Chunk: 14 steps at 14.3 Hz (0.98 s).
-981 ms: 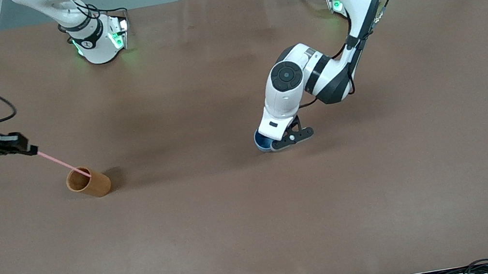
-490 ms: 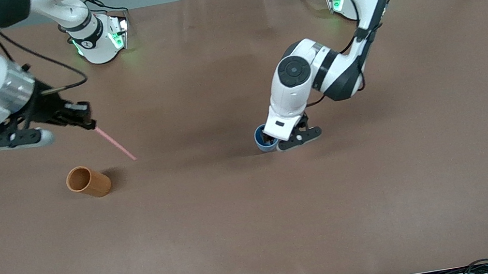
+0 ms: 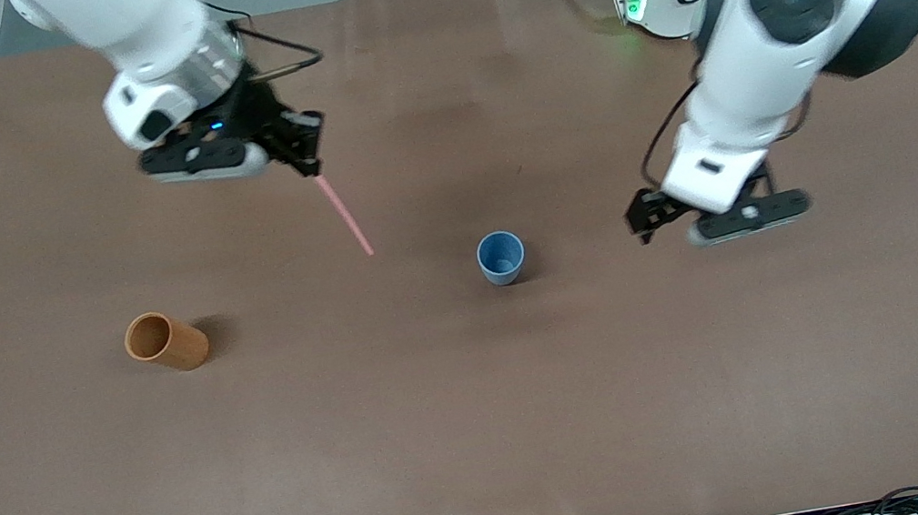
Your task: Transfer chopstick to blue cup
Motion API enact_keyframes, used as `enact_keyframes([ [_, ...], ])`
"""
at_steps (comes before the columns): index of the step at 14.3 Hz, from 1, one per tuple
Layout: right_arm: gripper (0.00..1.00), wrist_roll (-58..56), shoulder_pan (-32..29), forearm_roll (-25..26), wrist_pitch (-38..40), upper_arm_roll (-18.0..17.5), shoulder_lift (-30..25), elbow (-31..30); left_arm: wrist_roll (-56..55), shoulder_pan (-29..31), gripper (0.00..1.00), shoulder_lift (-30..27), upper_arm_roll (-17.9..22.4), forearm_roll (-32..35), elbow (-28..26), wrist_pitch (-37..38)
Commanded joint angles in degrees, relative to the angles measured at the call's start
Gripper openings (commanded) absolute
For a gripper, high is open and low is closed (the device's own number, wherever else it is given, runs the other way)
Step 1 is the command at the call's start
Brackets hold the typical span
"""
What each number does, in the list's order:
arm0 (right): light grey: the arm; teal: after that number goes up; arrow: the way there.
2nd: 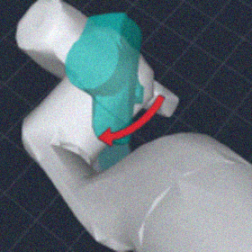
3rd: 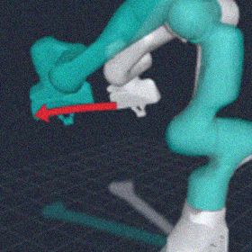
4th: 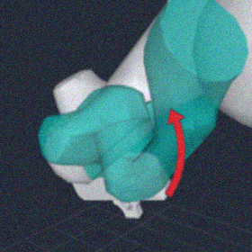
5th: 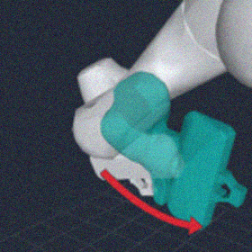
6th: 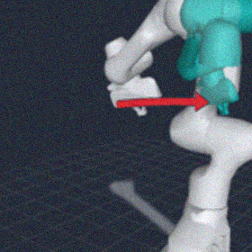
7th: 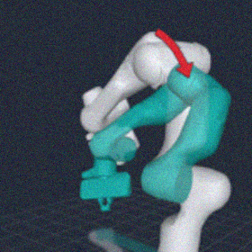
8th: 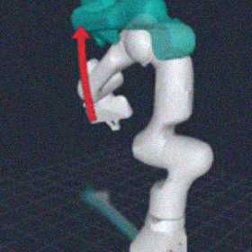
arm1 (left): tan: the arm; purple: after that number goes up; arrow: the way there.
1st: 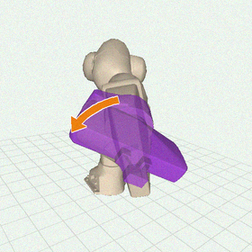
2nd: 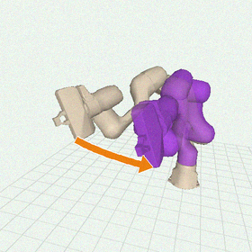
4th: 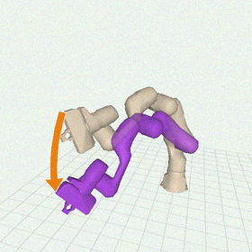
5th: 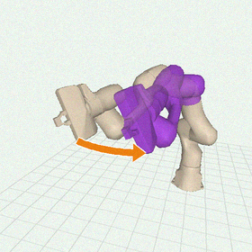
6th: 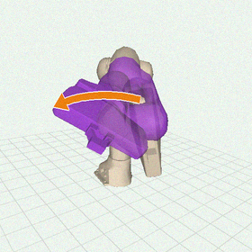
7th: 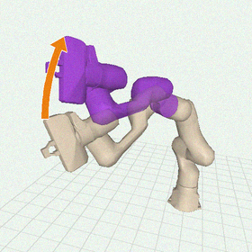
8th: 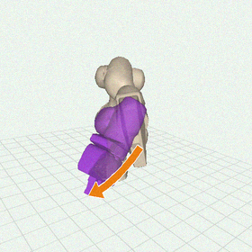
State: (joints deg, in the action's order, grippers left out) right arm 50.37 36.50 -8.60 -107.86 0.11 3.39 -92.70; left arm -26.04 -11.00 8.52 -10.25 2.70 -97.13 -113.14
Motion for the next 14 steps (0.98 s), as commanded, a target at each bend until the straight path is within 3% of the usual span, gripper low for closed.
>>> enact_keyframes([
  [1, 0.03, 6.04, 5.14, 2.10, -4.01, 0.85, 3.72, 0.94, 10.01, 4.47, 1.00, 0.01, -0.39, -2.43, 6.75, 8.78],
  [5, 0.03, 13.33, 11.21, 5.95, -6.66, 0.85, 12.23, 7.60, 15.48, 5.81, 1.00, 0.19, 0.23, -1.47, 15.65, 15.23],
  [8, 0.03, 19.32, 14.64, 11.22, -7.18, 0.94, 17.52, 10.96, 19.97, 7.39, 1.00, -4.63, 0.14, -2.08, 14.78, 22.49],
  [10, 0.03, 19.42, 15.44, 11.85, -11.04, 0.85, 19.28, 10.87, 23.21, 10.19, 1.00, -8.24, -0.30, -2.78, 12.68, 24.89],
  [12, 0.03, 19.59, 17.45, 12.03, -12.55, 1.03, 21.13, 10.96, 24.90, 6.28, 1.00, -10.27, 3.63, -4.28, 9.69, 24.55],
  [14, 0.03, 19.59, 17.55, 12.64, -13.25, 1.03, 21.83, 10.87, 24.55, 0.04, 1.00, -10.36, 10.39, -4.54, 9.77, 24.46],
])
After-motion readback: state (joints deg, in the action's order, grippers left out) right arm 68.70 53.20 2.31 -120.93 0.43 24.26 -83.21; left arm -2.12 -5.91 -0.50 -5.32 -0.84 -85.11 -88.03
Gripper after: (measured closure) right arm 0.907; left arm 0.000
